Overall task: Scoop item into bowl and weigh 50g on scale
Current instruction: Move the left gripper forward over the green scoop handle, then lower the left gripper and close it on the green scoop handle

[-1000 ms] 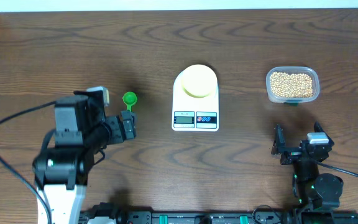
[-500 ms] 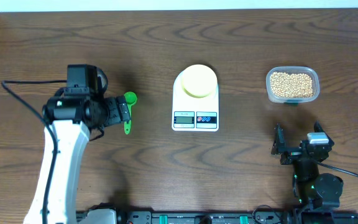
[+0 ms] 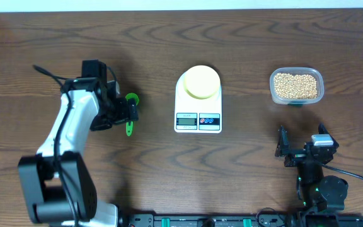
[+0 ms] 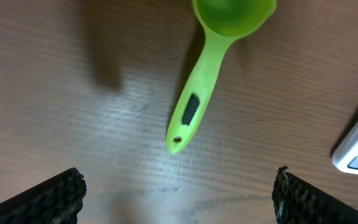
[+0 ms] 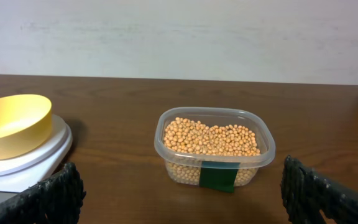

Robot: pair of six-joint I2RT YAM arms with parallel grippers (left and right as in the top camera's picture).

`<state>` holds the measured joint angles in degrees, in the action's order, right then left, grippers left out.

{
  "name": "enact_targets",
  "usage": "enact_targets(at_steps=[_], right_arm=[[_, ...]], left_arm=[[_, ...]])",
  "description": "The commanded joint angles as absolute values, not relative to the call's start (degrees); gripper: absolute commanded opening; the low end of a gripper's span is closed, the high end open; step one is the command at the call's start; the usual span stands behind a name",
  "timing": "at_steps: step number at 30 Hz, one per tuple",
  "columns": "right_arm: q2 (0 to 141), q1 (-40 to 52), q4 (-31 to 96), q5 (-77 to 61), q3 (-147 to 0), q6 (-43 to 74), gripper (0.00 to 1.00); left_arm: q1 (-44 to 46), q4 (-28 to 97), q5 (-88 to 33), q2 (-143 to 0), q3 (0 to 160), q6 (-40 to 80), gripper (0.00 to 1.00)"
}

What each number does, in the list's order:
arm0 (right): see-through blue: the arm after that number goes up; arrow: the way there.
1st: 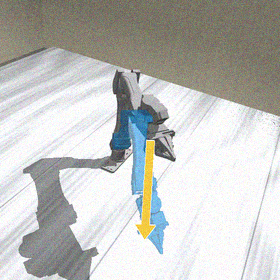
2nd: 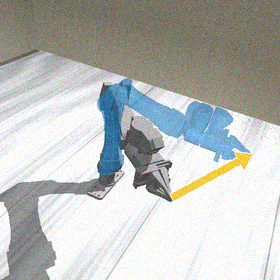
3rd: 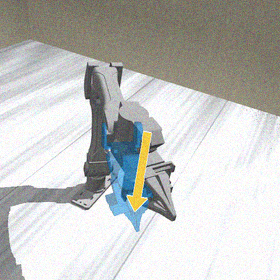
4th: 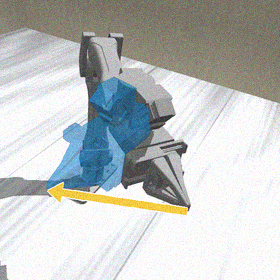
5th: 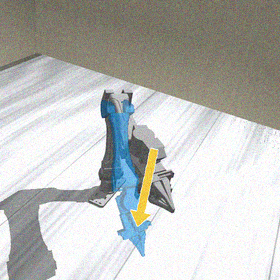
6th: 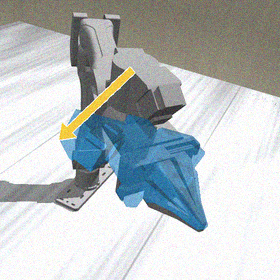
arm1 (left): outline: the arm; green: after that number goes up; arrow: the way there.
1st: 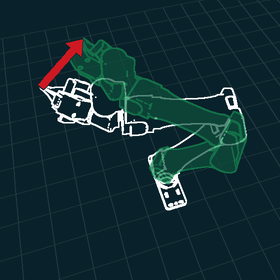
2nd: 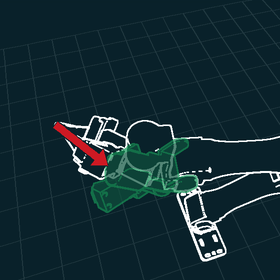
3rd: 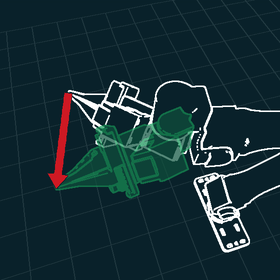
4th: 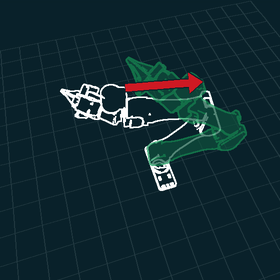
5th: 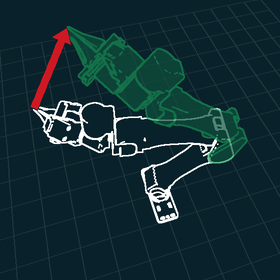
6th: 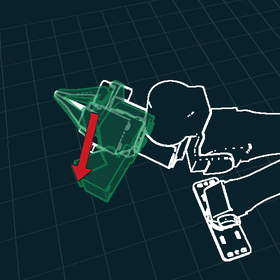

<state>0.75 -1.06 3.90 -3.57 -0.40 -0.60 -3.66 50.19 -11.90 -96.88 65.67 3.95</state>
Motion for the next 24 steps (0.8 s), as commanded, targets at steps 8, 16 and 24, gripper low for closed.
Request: enact_targets(at_steps=[8,16,24], right_arm=[[0.8,-1.4,4.1,-3.2,-0.3,0.0,0.99],[0.8,-1.4,4.1,-3.2,-0.3,0.0,0.99],[0.8,-1.4,4.1,-3.2,-0.3,0.0,0.99]], left_arm=[[-3.9,46.9,-14.5,-103.8,66.5,-2.8,0.99],[-3.9,44.0,-14.6,-104.9,65.5,-3.0,0.88],[-3.9,40.1,-14.6,-104.9,63.5,-3.2,0.60]])
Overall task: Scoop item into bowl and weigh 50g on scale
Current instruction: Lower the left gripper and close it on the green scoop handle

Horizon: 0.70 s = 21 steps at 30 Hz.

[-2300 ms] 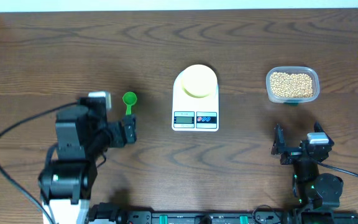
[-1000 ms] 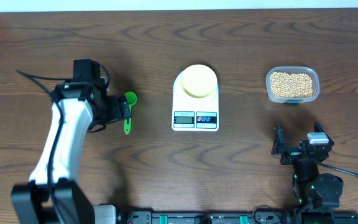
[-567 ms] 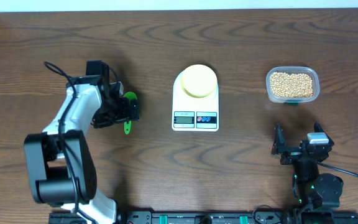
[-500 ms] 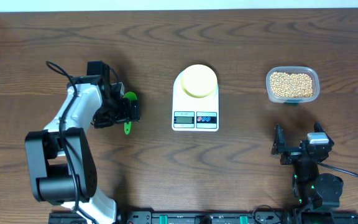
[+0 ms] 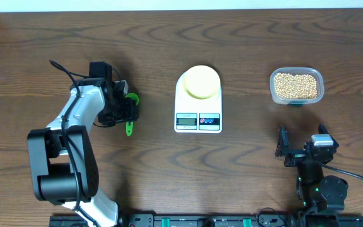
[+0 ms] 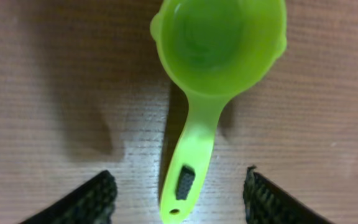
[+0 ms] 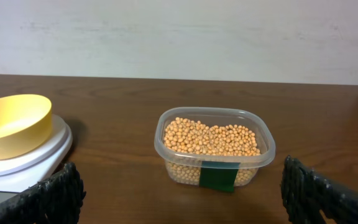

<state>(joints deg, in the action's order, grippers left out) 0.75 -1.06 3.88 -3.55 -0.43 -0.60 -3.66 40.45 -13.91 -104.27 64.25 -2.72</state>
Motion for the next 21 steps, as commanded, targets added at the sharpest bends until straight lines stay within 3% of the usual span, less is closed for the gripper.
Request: enact_targets(at_steps=[1,17,21], right_arm=[[0.8,-1.4,4.1,-3.2,-0.3,-0.1,0.99],[0.8,-1.4,4.1,-3.2,-0.3,0.0,0.99],[0.8,-1.4,4.1,-3.2,-0.3,0.0,0.99]], left_arm=[[-3.9,39.8,-14.6,-104.9,63.5,-3.2,0.60],[-3.9,39.7,-14.6,-109.3,63.2,-3.2,0.59],[-3.9,39.7,-14.6,-109.3,63.2,-3.2,0.50]])
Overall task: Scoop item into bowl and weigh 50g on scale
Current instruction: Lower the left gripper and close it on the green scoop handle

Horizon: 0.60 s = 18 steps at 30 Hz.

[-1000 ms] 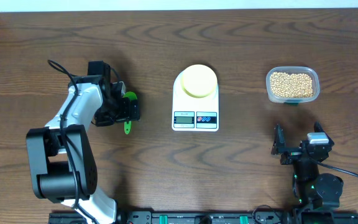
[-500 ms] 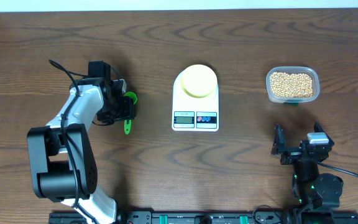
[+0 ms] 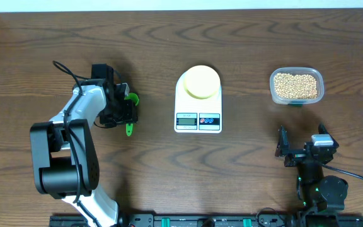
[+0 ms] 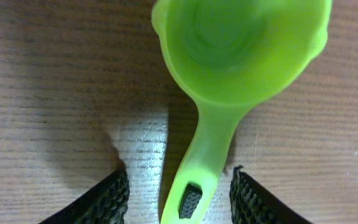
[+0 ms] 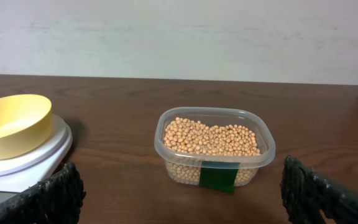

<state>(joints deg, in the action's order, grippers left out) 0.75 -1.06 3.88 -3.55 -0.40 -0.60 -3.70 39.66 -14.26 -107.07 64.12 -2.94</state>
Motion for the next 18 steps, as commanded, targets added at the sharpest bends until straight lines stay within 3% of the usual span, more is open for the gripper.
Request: enact_targets(at_steps=[1,18], right_arm=[[0.8,-1.4,4.1,-3.2,-0.3,0.0,0.99],[0.8,-1.4,4.1,-3.2,-0.3,0.0,0.99]], left_arm=[[-3.9,39.7,-14.6,-109.3,63.2,-3.2,0.49],[-3.9,39.8,-14.6,-109.3,63.2,-3.2,0.38]])
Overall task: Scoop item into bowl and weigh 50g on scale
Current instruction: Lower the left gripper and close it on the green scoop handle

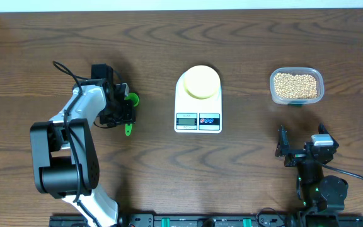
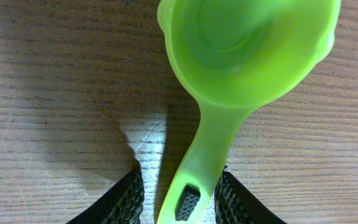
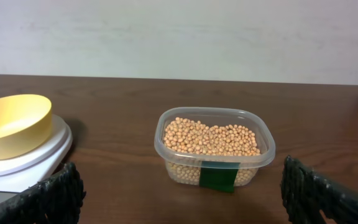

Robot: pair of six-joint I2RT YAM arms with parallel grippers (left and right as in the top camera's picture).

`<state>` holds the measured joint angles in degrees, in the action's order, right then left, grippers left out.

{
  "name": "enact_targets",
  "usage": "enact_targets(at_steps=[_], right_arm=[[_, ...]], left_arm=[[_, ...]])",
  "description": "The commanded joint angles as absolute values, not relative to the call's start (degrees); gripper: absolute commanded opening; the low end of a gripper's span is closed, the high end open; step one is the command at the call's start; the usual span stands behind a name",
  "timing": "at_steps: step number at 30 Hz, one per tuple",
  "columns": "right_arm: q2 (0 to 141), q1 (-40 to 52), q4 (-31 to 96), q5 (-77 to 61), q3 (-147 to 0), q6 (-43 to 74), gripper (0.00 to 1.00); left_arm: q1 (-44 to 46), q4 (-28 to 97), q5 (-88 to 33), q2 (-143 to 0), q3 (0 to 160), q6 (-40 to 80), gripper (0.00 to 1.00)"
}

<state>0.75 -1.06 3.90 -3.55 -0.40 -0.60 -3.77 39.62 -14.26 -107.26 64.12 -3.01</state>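
Note:
A green scoop [image 2: 247,37] lies flat on the table, cup empty, at the left in the overhead view [image 1: 131,99]. My left gripper [image 2: 180,183] is down over its handle, still open: the right finger touches the handle and a thin gap shows at the left finger. A yellow bowl [image 1: 201,82] sits empty on the white scale [image 1: 198,120]. A clear tub of soybeans [image 3: 215,146] stands at the far right. My right gripper [image 3: 182,193] is open, low near the front edge, facing the tub.
The wood table [image 1: 244,170] carries only the scale in the middle, the tub [image 1: 296,86] at the right and the scoop at the left. A pale wall [image 3: 179,37] rises behind the far edge. The left arm's cable [image 1: 65,69] loops over the table.
The left fingers have drawn closer together around the scoop's handle, the right one now against it. Scoop, bowl, tub and right arm have not moved.
The left gripper first hung wide open above the scoop, handle end in view. Then it was lower, with the cup filling the view and the fingers straddling the handle. The fingers stood narrower at each moment since. The right arm stayed parked throughout.

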Motion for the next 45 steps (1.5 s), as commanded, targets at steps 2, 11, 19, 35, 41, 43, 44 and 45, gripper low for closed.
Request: enact_targets(at_steps=[2,11,19,35,41,43,44,45], right_arm=[[0.8,-1.4,4.1,-3.2,-0.3,0.0,0.99],[0.8,-1.4,4.1,-3.2,-0.3,0.0,0.99],[0.8,-1.4,4.1,-3.2,-0.3,0.0,0.99],[0.8,-1.4,4.1,-3.2,-0.3,-0.1,0.99],[0.8,-1.4,4.1,-3.2,-0.3,0.0,0.99],[0.8,-1.4,4.1,-3.2,-0.3,0.0,0.99],[0.8,-1.4,4.1,-3.2,-0.3,0.0,0.99],[0.8,-1.4,4.1,-3.2,-0.3,0.0,0.99]], left_arm=[[-3.9,39.8,-14.6,-109.3,63.2,-3.2,0.37],[-3.9,41.0,-15.2,-109.2,63.2,-3.3,0.50],[-3.9,41.5,-15.2,-109.2,63.2,-3.3,0.45],[-3.9,42.8,-15.5,-105.6,63.7,-3.0,0.39],[-3.9,42.1,-14.7,-105.6,63.6,-3.0,0.39],[-3.9,41.7,-14.5,-105.6,63.6,-3.0,0.39],[-3.9,41.7,-14.6,-105.6,63.6,-3.0,0.39],[-3.9,41.7,-14.6,-105.6,63.6,-3.0,0.39]])
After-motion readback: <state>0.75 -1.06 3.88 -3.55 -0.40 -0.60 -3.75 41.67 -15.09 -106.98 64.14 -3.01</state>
